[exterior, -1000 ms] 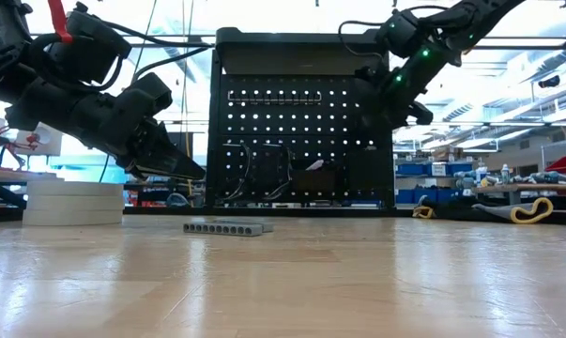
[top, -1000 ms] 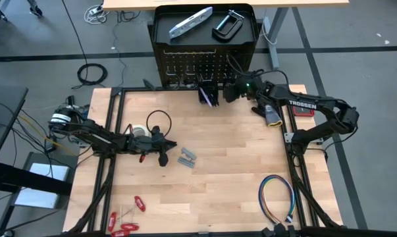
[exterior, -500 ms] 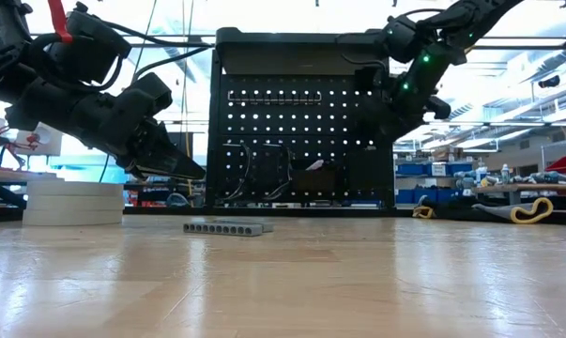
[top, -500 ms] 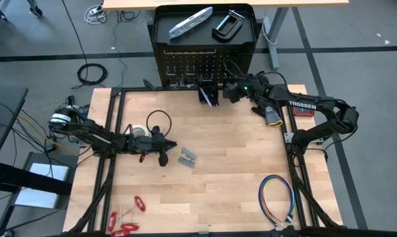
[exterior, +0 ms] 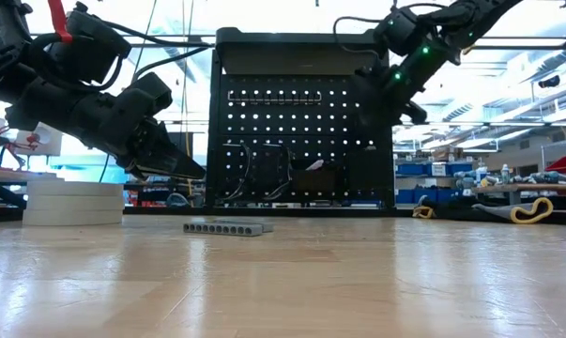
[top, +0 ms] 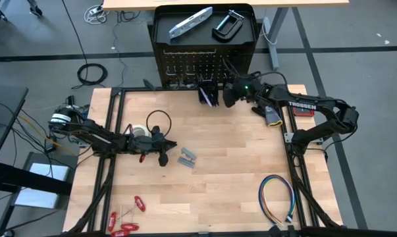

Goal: Hang tools onto peg board
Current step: Put the gray screwdriver bit set into the right black bin on the peg board

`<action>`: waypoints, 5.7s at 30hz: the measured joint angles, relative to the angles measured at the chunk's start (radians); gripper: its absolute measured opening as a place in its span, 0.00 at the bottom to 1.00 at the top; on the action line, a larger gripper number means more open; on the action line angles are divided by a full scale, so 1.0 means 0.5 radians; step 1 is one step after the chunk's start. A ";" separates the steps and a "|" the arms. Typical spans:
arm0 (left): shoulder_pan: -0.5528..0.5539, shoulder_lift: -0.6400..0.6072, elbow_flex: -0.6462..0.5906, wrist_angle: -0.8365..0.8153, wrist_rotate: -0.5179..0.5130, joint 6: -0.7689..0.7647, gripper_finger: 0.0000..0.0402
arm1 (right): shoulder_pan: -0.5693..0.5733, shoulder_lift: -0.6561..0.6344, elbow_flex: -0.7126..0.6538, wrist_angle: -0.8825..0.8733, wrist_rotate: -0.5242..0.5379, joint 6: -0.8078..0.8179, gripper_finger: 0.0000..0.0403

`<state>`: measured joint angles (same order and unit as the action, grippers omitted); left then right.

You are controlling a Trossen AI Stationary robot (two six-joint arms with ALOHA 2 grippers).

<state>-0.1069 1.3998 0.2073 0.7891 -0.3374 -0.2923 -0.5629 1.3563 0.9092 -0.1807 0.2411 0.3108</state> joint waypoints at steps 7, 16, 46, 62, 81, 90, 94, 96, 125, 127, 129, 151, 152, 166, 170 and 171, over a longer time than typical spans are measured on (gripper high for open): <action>0.000 0.000 0.000 -0.002 0.001 -0.001 0.09 | -0.002 0.030 0.000 -0.189 0.508 -0.008 0.33; 0.001 0.000 0.000 -0.003 0.001 -0.001 0.09 | 0.024 0.188 0.000 -0.132 0.587 -0.052 0.33; 0.000 0.000 0.000 0.000 0.001 0.001 0.09 | 1.083 0.038 -0.331 0.582 0.239 -0.169 0.32; 0.000 0.000 0.000 0.036 0.002 0.000 0.09 | 1.693 1.250 -0.193 1.719 0.809 0.071 0.57; 0.000 0.001 0.000 0.040 0.002 0.004 0.09 | 1.419 1.566 0.092 1.684 0.617 0.059 0.62; 0.001 0.001 0.000 0.040 0.002 0.006 0.09 | 1.477 1.568 0.090 1.855 0.546 0.054 0.62; 0.000 0.001 0.000 0.040 0.002 0.006 0.09 | 1.492 1.571 0.090 1.705 0.537 0.061 0.61; 0.001 0.001 0.000 0.040 0.002 0.006 0.09 | 1.484 1.572 0.089 1.692 0.537 0.060 0.61; 0.000 0.000 0.000 0.041 0.002 0.007 0.09 | 1.273 1.829 0.148 2.149 0.239 -0.244 0.62; 0.001 0.001 -0.001 0.040 0.002 0.007 0.09 | 1.274 1.875 0.156 2.196 0.289 -0.264 0.62; 0.000 0.001 -0.001 0.040 0.002 0.007 0.09 | 1.267 1.882 0.153 2.188 0.295 -0.266 0.61; 0.000 0.001 -0.001 -0.005 0.002 0.005 0.09 | 1.218 1.281 0.136 1.518 0.326 -0.522 0.34; 0.000 0.001 -0.001 -0.034 0.002 0.004 0.09 | 1.206 1.168 0.142 1.350 0.348 -0.530 0.35; 0.000 0.001 -0.001 -0.071 0.002 0.000 0.09 | 0.790 0.039 0.140 -0.178 0.953 -0.209 0.35; 0.000 0.001 -0.001 -0.067 0.002 -0.001 0.09 | 0.531 0.002 0.137 -0.183 0.798 -0.165 0.34; 0.000 0.001 -0.001 -0.065 0.002 -0.001 0.09 | 0.467 0.005 0.138 -0.162 0.727 -0.166 0.35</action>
<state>-0.1069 1.4002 0.2070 0.7565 -0.3363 -0.2928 -0.3295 1.3589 0.9783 -0.2615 0.6045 0.2280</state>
